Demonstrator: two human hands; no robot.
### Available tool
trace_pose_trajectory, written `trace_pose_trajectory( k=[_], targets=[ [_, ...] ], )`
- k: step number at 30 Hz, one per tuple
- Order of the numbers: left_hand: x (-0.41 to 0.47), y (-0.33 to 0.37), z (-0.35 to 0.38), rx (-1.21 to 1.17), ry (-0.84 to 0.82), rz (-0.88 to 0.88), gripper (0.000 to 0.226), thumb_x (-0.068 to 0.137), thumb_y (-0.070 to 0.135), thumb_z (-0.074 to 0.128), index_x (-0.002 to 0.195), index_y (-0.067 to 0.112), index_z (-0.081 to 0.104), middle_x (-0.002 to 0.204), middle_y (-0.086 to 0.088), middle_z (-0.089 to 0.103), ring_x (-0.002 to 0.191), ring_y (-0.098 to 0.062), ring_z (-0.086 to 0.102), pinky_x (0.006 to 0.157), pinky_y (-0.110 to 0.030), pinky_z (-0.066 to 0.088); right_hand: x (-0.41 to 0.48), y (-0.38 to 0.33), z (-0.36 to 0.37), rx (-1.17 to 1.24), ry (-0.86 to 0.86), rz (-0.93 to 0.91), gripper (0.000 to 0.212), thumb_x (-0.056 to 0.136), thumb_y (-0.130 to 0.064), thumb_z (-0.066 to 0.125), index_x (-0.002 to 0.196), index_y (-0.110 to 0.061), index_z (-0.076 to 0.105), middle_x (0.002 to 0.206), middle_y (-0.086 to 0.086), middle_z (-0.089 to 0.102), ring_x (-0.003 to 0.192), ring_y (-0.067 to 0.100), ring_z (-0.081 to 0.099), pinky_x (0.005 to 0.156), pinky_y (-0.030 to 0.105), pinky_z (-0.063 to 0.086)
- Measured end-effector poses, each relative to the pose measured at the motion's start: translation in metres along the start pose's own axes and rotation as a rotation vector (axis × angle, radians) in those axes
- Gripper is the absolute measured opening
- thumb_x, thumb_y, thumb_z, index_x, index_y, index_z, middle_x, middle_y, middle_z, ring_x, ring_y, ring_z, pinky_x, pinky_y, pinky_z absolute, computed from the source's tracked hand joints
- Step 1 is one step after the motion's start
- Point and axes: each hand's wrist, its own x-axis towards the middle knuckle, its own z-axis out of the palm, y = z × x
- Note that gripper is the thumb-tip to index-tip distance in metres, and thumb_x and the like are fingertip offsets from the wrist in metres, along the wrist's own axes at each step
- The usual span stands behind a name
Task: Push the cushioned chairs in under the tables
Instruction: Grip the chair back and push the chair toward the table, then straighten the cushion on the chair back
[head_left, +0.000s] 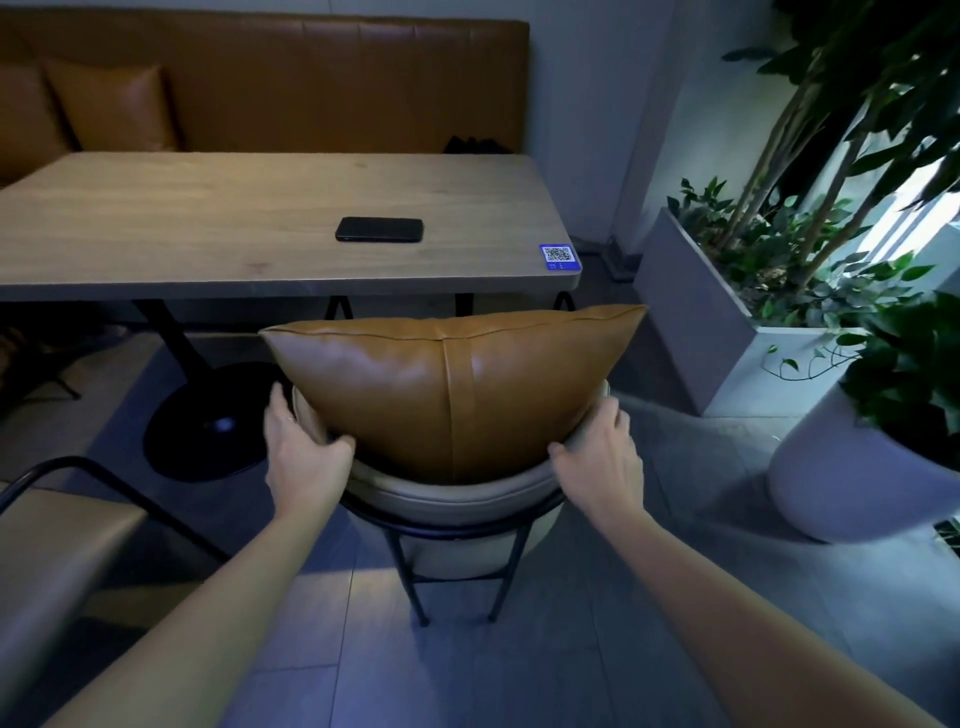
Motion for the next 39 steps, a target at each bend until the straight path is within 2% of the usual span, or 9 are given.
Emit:
trace_pose_trajectory(
  k=[4,7,11,21,24,26,28,32,39],
  targets=[
    [-0.009,0.074,-0.014,0.271,0.172,0.365,0.098,0.077,0.012,0.071,0.156,0.03,0.017,0.167,-0.007,0.012,0.152,-0.03,0.018,0.122,-0.05,0.014,0.007,-0.015,-0.026,-0.172,0.198,-0.27,0.098,0.077,-0.013,0.075,0.158,-0.021,0.02,0.168,0.018,0.02,0.149,0.04,0.031,0.118,0.056,0.03],
    [-0.009,0.113,0.005,0.612,-0.102,0.623,0.102,0.079,0.036,0.074,0.158,0.036,0.009,0.169,-0.006,0.004,0.155,-0.029,0.003,0.123,-0.055,0.007,0.016,-0.035,-0.038,-0.383,0.075,-0.494,0.111,0.081,-0.021,0.077,0.164,-0.025,0.003,0.174,0.014,0.003,0.159,0.034,0.006,0.126,0.053,0.01],
    [-0.003,0.116,0.046,0.877,-0.378,0.581,0.126,0.065,0.077,0.07,0.155,0.046,-0.013,0.17,-0.005,-0.003,0.155,-0.035,-0.003,0.119,-0.063,0.001,0.025,-0.049,-0.039,-0.527,-0.097,-0.508,0.116,0.086,-0.035,0.077,0.164,-0.025,-0.008,0.174,0.013,-0.01,0.159,0.034,-0.011,0.125,0.058,0.001],
    [-0.012,0.132,0.082,1.096,-0.383,0.526,0.121,0.062,0.066,0.079,0.156,0.028,0.011,0.159,-0.014,0.026,0.149,-0.041,0.02,0.113,-0.073,0.016,0.023,-0.03,-0.037,-0.491,-0.075,-0.607,0.109,0.086,-0.034,0.077,0.164,-0.023,0.002,0.173,0.017,0.002,0.159,0.038,0.001,0.124,0.061,0.007],
    [0.003,0.151,0.09,1.053,-0.469,0.492,0.128,0.063,0.065,0.08,0.157,0.034,0.0,0.165,-0.009,0.019,0.151,-0.04,0.015,0.113,-0.071,0.019,0.017,-0.02,-0.034,-0.402,-0.06,-0.862,0.083,0.077,-0.019,0.08,0.15,-0.014,0.041,0.148,0.019,0.047,0.136,0.039,0.046,0.112,0.054,0.037],
    [0.011,0.157,0.094,1.064,-0.53,0.478,0.138,0.059,0.07,0.08,0.155,0.044,-0.015,0.168,-0.006,0.01,0.152,-0.041,0.011,0.114,-0.07,0.019,0.008,-0.007,-0.026,-0.415,-0.246,-1.0,0.051,0.077,-0.015,0.076,0.125,-0.007,0.061,0.116,0.016,0.064,0.105,0.035,0.061,0.09,0.044,0.049],
    [0.01,0.157,0.098,1.1,-0.544,0.472,0.143,0.055,0.074,0.08,0.154,0.045,-0.018,0.17,-0.006,0.001,0.153,-0.041,0.004,0.114,-0.07,0.016,0.002,0.004,-0.016,-0.464,-0.403,-0.974,0.036,0.084,-0.017,0.07,0.119,-0.005,0.065,0.11,0.016,0.065,0.101,0.035,0.061,0.084,0.043,0.049],
    [0.003,0.149,0.104,1.113,-0.478,0.514,0.138,0.056,0.074,0.08,0.158,0.038,-0.006,0.17,-0.005,-0.003,0.154,-0.038,-0.003,0.115,-0.07,0.012,0.006,0.006,0.008,-0.565,-0.387,-0.928,0.047,0.092,-0.031,0.067,0.133,-0.009,0.059,0.127,0.014,0.062,0.116,0.033,0.054,0.097,0.042,0.042],
    [0.01,0.148,0.106,1.073,-0.448,0.563,0.124,0.059,0.07,0.08,0.155,0.037,0.009,0.164,-0.003,0.02,0.151,-0.034,0.016,0.112,-0.071,0.021,0.013,0.009,0.042,-0.61,-0.429,-0.768,0.043,0.1,-0.028,0.061,0.141,-0.017,0.054,0.136,0.011,0.062,0.127,0.035,0.049,0.111,0.052,0.028]
  ],
)
